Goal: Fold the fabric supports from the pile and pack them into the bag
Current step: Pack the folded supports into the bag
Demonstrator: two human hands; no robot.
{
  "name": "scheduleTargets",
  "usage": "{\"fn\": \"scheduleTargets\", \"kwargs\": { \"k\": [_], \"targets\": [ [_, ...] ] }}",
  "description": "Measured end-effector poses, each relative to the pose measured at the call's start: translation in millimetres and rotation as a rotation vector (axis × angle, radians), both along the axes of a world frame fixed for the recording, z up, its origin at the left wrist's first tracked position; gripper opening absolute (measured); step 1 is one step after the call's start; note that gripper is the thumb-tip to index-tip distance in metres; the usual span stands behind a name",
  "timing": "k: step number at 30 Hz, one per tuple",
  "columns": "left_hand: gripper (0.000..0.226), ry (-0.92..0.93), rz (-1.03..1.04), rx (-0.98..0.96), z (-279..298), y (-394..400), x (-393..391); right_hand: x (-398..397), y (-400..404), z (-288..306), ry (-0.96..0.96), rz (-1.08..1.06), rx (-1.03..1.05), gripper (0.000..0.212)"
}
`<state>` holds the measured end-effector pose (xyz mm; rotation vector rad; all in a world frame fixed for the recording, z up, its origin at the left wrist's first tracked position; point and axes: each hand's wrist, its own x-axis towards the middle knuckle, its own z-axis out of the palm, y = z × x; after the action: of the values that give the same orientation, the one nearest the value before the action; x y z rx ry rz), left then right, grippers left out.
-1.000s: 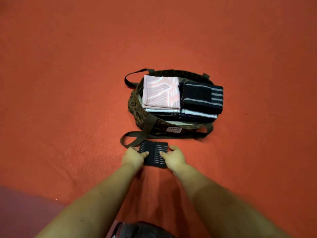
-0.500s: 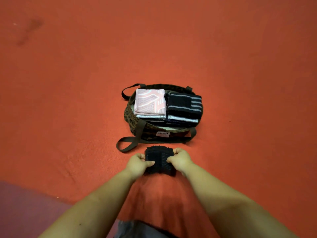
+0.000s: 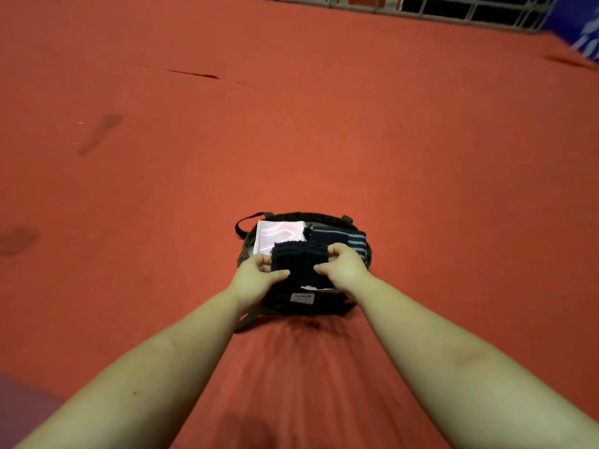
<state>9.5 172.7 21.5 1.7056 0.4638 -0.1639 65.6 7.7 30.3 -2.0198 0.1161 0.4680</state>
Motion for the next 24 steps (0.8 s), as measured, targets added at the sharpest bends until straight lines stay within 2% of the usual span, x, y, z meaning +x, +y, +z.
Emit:
{"fn": "scheduleTargets", "kwargs": {
  "k": [5,8,13,16,19,24],
  "targets": [
    [0.011,0.049,0.015,0.083,-2,28,42,35,30,-2,-0.015,-0.051,-0.002,0.022],
    [0.017,0.115,0.057,0.156,-16,44,71,54,47,-6,-0.055,-0.083,-0.077,0.028],
    [0.027,0.192,-0.046,0.516,-34,62,99,71,79,-17,-0.097,-0.039,-0.356,0.040],
    [0.035,0.151,-0.155,0.730,-46,66,102,67,91,-27,-0.157,0.075,-0.569,0.042],
    [0.036,0.115,-0.148,0.761,-55,68,101,60,91,-32,-0.209,0.113,-0.637,0.046],
    [0.034,0.080,-0.103,0.685,-55,66,97,58,85,-33,-0.195,0.076,-0.543,0.051]
  ]
}}
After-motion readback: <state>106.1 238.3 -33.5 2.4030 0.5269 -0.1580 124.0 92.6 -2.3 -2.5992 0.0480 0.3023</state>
